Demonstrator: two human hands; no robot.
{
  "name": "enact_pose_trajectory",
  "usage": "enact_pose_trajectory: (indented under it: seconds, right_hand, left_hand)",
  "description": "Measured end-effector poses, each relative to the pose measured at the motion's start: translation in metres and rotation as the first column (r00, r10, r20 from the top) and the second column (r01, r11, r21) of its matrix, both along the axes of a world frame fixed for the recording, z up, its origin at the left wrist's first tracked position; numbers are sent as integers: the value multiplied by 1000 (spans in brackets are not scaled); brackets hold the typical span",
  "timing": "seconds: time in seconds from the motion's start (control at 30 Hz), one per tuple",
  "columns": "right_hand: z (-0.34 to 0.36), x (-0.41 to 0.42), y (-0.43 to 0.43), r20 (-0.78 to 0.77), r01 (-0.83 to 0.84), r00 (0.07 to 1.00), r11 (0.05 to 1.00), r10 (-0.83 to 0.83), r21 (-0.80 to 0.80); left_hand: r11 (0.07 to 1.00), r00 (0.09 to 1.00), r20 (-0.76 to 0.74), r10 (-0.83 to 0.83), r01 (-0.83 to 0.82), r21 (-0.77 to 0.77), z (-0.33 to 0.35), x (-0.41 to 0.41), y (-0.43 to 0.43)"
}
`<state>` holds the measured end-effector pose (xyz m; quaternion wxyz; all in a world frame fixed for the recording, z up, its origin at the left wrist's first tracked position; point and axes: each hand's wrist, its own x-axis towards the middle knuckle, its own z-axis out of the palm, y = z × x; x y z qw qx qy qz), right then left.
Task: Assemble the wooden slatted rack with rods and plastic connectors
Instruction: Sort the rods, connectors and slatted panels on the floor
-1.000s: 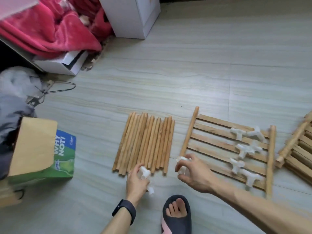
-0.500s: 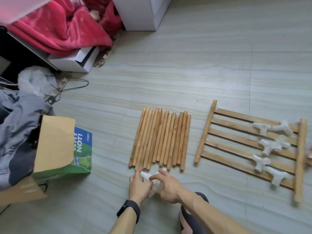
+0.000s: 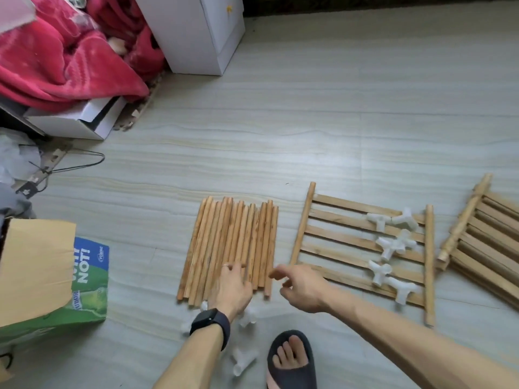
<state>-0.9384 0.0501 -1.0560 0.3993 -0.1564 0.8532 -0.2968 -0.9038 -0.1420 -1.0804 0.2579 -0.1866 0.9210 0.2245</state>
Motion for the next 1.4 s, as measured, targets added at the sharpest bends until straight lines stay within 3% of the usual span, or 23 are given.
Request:
enact_pose_trajectory:
  seconds: [0.1, 0.23, 0.4, 0.53, 0.67, 0.83, 1.0, 1.1, 1.27, 1.4]
  right_hand:
    - [12, -26, 77, -107, -7, 994, 981, 29, 195]
    - [19, -32, 183, -144, 72, 990, 887, -7, 457]
    - [-14, -15, 243, -131, 274, 961, 814, -242, 511]
    - [-53, 6, 233, -51, 242, 967, 843, -249, 480]
    - [-70, 15, 226, -137, 293, 956, 833, -259, 470]
    - [-63, 12, 237, -153, 442, 897, 827, -415, 348]
    - [-48, -18, 244, -274, 582, 807, 785, -524, 212]
    - [-52, -40, 241, -207, 551, 832, 807, -514, 212]
    - [-82, -57, 231, -110, 402, 916, 876, -387, 266]
    - [-87, -55, 227, -192, 490, 870, 841, -454, 229]
  left_hand:
    - [971, 973, -62, -223, 227, 71, 7, -39, 53]
    - [869, 866, -146, -478, 491, 66, 14, -73, 130]
    - [715, 713, -106, -693, 699, 31, -7, -83, 218]
    - [693, 700, -60, -711, 713, 103, -34, -76, 263]
    - [723, 740, -60, -669, 668, 174, -54, -72, 269]
    - [773, 814, -192, -548, 580, 255, -51, -91, 253]
    - [801, 771, -336, -541, 594, 73, -32, -143, 251]
    - [758, 736, -248, -630, 652, 9, -32, -167, 264]
    - [604, 593, -124, -796, 790, -100, -53, -170, 285]
    - [660, 636, -219, -740, 749, -60, -65, -168, 282]
